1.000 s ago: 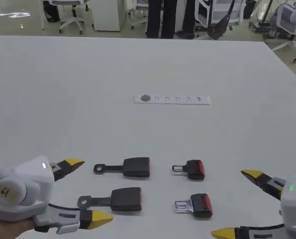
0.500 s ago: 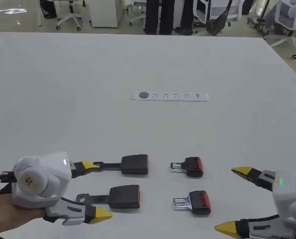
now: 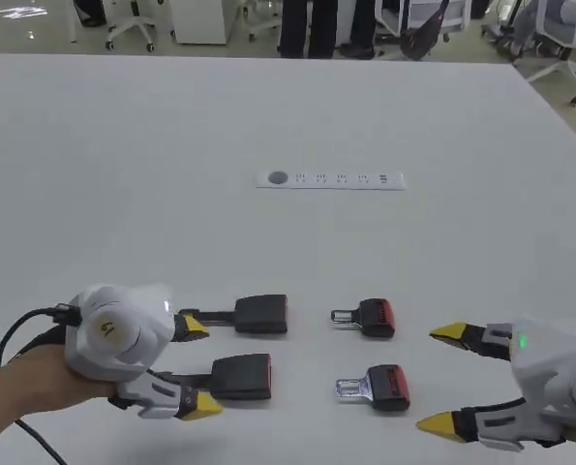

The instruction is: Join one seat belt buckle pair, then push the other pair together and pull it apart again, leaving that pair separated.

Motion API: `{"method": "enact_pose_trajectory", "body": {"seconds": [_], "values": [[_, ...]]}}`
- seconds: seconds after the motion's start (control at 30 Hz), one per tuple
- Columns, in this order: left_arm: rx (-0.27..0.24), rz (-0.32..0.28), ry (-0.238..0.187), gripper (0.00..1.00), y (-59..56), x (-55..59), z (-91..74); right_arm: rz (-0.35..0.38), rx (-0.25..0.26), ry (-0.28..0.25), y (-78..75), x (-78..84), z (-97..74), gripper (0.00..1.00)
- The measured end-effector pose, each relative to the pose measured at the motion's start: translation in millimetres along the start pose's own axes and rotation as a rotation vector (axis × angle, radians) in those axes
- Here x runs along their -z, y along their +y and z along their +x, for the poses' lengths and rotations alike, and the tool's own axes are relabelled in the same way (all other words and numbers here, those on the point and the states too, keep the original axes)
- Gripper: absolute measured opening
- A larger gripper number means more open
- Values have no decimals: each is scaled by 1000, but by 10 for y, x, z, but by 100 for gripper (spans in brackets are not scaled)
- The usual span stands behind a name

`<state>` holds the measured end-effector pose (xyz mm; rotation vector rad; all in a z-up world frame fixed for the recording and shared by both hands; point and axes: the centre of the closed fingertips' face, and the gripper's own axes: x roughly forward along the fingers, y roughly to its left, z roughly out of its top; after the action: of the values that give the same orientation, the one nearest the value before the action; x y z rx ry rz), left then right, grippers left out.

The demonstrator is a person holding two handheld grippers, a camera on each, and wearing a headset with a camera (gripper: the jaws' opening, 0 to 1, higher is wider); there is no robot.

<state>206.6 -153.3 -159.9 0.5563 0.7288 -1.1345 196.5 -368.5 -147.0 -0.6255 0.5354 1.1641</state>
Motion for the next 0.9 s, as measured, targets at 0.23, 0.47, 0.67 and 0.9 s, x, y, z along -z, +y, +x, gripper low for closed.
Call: {"method": "enact_pose_trajectory", "body": {"seconds": [0.23, 0.47, 0.67, 0.9], "values": [[30, 28, 49, 52, 86, 87, 127, -33, -49, 29, 16, 59, 105, 53], [57, 48, 97, 47, 58, 80, 179, -72, -97, 54, 19, 92, 216, 47], [80, 58, 125, 43, 109, 170, 247, -90, -126, 73, 18, 127, 303, 43], [118, 83, 157, 39, 60, 202, 302, -98, -169, 97, 61, 166, 405, 39]]}}
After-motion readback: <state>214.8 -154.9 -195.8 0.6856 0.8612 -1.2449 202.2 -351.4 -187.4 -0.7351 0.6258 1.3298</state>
